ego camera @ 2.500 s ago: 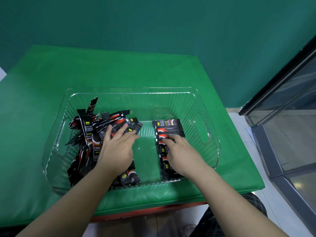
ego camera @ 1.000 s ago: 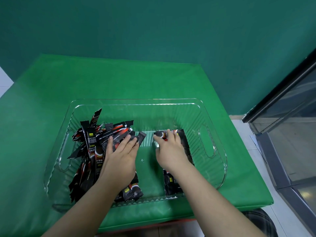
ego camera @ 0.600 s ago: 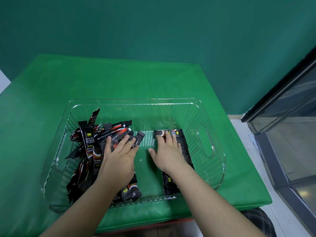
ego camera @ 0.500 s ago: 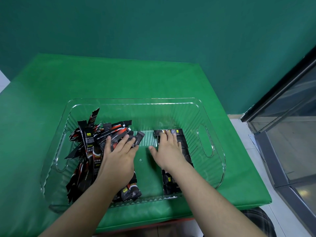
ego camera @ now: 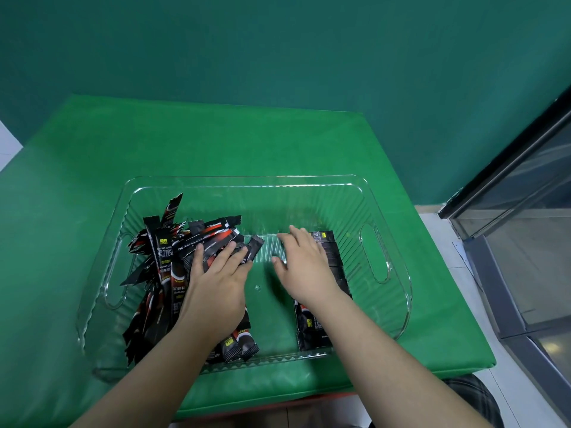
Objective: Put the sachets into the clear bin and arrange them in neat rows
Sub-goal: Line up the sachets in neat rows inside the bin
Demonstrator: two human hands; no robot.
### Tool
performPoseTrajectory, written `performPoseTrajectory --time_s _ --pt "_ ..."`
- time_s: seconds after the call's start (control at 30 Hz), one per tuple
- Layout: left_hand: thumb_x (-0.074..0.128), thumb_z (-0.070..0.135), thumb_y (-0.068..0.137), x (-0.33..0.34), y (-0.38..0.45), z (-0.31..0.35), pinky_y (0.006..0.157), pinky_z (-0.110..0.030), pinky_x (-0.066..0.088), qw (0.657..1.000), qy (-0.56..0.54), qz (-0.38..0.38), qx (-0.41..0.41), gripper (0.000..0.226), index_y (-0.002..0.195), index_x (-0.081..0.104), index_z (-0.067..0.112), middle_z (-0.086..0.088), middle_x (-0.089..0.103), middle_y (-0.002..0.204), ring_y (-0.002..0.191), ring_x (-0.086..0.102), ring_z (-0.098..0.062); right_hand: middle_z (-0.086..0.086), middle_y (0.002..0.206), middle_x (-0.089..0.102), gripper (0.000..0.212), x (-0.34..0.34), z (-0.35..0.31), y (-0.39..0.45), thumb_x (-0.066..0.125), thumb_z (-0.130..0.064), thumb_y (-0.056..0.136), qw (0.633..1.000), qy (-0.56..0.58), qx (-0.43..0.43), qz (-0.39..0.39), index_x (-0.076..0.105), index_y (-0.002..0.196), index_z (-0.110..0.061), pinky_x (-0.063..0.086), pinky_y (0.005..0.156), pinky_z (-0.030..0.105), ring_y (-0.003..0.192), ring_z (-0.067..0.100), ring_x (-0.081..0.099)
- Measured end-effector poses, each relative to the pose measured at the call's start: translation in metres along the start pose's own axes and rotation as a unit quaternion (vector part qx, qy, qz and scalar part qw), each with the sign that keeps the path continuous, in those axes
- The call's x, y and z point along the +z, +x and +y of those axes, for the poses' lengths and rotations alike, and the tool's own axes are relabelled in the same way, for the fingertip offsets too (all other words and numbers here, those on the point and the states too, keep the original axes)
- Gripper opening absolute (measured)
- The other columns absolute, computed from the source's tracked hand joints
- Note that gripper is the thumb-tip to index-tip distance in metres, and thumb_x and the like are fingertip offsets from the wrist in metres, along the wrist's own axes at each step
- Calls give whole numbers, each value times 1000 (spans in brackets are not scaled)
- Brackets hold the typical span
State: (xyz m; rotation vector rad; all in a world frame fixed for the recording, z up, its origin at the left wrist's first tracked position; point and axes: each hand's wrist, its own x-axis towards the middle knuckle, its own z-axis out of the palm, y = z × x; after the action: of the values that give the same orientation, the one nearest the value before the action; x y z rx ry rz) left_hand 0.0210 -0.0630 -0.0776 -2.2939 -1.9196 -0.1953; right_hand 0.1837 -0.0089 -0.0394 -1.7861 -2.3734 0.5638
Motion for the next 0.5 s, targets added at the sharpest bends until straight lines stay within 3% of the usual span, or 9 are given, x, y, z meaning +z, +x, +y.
performPoseTrajectory --time_s 0.17,0.3,0.5 --pt "33 20 76 1 -1 1 112 -51 2 1000 -14 10 -10 49 104 73 13 -7 61 128 127 48 -22 -2 149 35 42 4 -19 15 42 -18 98 992 -53 -112 -22 40 140 -19 26 105 41 134 20 27" --pt "33 20 76 3 -1 2 109 -54 8 999 -15 32 -18 48 101 73 10 -12 61 126 126 38 -23 -3 140 45 44 14 -23 26 42 -8 95 990 -68 -117 -30 39 137 -20 31 89 38 119 22 36" --pt "32 22 77 4 0 3 110 -53 6 998 -18 47 -42 50 103 72 7 -13 62 123 124 39 -24 5 116 44 32 14 -24 26 48 -3 91 986 -118 -120 -4 49 121 -11 30 84 34 110 26 36"
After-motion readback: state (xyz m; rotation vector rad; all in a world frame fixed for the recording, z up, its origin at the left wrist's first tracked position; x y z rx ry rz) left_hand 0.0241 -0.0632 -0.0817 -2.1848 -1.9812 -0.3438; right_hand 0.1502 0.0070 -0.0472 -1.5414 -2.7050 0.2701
